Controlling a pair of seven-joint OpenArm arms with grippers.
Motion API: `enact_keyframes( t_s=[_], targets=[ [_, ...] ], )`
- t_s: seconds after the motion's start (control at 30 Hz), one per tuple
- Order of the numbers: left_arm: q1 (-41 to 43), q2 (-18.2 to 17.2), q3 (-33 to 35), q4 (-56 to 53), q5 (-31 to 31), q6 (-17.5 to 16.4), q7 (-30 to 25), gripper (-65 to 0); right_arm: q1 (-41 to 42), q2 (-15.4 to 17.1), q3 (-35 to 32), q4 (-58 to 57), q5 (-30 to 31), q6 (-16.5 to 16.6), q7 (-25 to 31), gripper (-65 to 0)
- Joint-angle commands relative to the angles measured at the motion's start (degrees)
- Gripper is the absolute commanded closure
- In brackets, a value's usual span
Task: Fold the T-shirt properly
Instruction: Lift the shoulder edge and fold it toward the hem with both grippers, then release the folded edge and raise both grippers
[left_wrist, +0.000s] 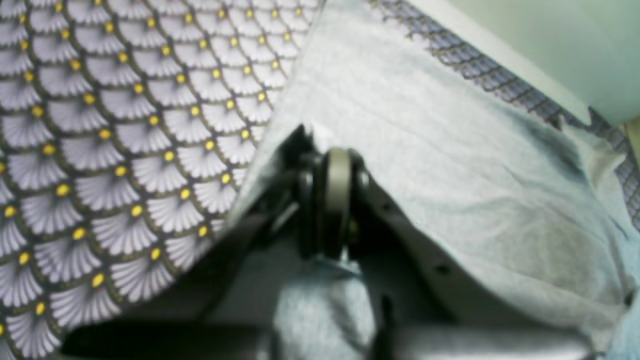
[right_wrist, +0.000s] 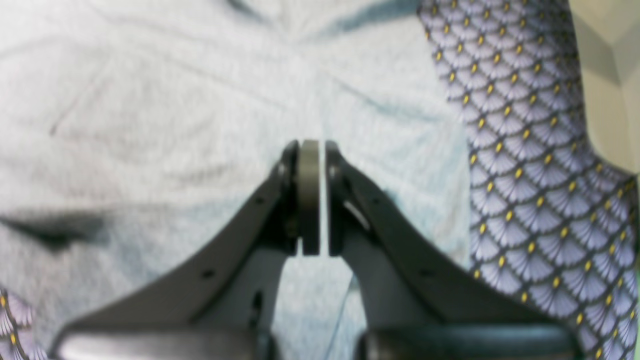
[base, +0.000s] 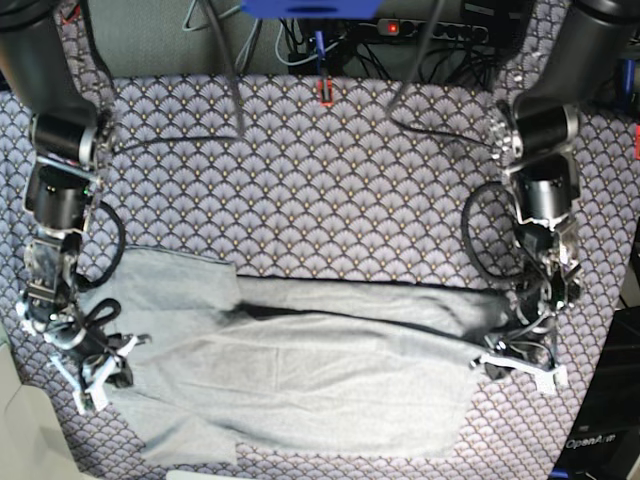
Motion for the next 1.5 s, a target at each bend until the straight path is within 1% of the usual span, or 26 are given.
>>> enact_keyframes(
  t_s=[0.0, 0.1, 0.27, 0.3, 0.37, 0.5, 0.57, 0.6, 0.67, 0.73, 0.8, 0.87, 0.9, 1.03, 1.17, 1.3, 1.47],
  targets=[
    [-2.13, -0.55, 0.03, 0.54, -0.71, -0.46, -2.30, 0.0, 2.02, 0.82, 0.07, 0.97, 0.82, -0.40, 1.50, 0.0],
    [-2.05, -0.55, 0.03, -0.60, -0.71, -0.38, -3.79, 0.0, 2.02, 1.00, 0.07, 0.97, 0.82, -0.40, 1.50, 0.0],
    [-1.87, -0.55, 0.47, -0.69, -0.71, -0.64, -3.44, -0.8, 1.93, 1.61, 0.07, 1.15, 0.82, -0.40, 0.88, 0.0],
    [-1.78, -0.72, 1.09, -0.69, -0.71, -0.38, -3.35, -3.7, 1.84, 1.70, 0.07, 1.15, 0.82, -0.31, 0.88, 0.0],
    [-1.78, -0.90, 2.32, -0.69, -0.71, -0.38, -3.35, -13.2, 1.40, 1.79, 0.07, 1.15, 0.82, -0.13, 0.70, -0.6],
    [-0.46, -0.81, 3.02, 0.19, -1.15, -0.73, -3.35, -33.8, -1.67, 2.40, 0.42, 4.75, 0.99, -0.04, -1.49, -7.7],
    [0.24, -0.72, 3.02, 0.19, -1.23, -0.90, -3.35, -41.4, -4.75, 2.32, 0.42, 8.97, 1.08, -0.04, -2.99, -12.4],
    [0.33, -0.72, 3.02, 0.19, -1.23, -0.99, -3.35, -43.0, -6.60, 2.23, 0.42, 11.70, 1.08, -0.04, -3.34, -14.5],
    [0.42, -0.72, 3.90, 0.19, -1.23, -0.99, -3.53, -43.2, -10.91, 1.53, 0.42, 17.94, 1.08, -0.04, -3.60, -18.9],
    [1.12, -0.72, 4.08, 0.28, -1.23, -0.99, -3.35, -43.2, -14.95, 0.30, 0.42, 23.65, 1.08, -0.04, -3.60, -21.5],
    [1.82, -0.72, 4.08, 2.03, -1.23, -0.99, -3.35, -43.2, -19.52, -0.23, 0.51, 28.93, 1.08, -0.04, -3.60, -24.2],
    [3.76, -0.72, 4.08, 4.23, -1.23, -0.99, -3.27, -43.2, -22.86, -1.90, 0.77, 31.65, 1.08, -0.04, -3.60, -26.7],
    [4.81, -0.72, 4.08, 5.90, -1.23, -0.99, -3.27, -43.2, -24.27, -2.61, 1.92, 32.27, 1.08, -0.04, -3.60, -27.7],
    [8.50, -0.72, 4.08, 11.44, -1.23, -0.99, -2.30, -43.2, -25.85, -4.63, 6.40, 30.68, 1.08, 0.04, -3.51, -30.2],
    [10.35, -0.81, 3.64, 17.24, -1.23, -0.99, 2.45, -43.2, -24.88, -4.36, 8.77, 25.23, 1.17, 0.13, -3.16, -31.0],
    [12.20, -0.72, 3.64, 21.82, -1.23, -0.99, 4.12, -43.2, -23.56, -3.75, 9.48, 20.84, 1.17, 1.54, -3.16, -31.0],
    [15.27, -0.72, 3.55, 26.47, -1.23, -0.73, 4.91, -43.1, -22.42, -4.10, 14.31, 17.32, 1.17, 1.98, -3.16, -31.0]
  ],
)
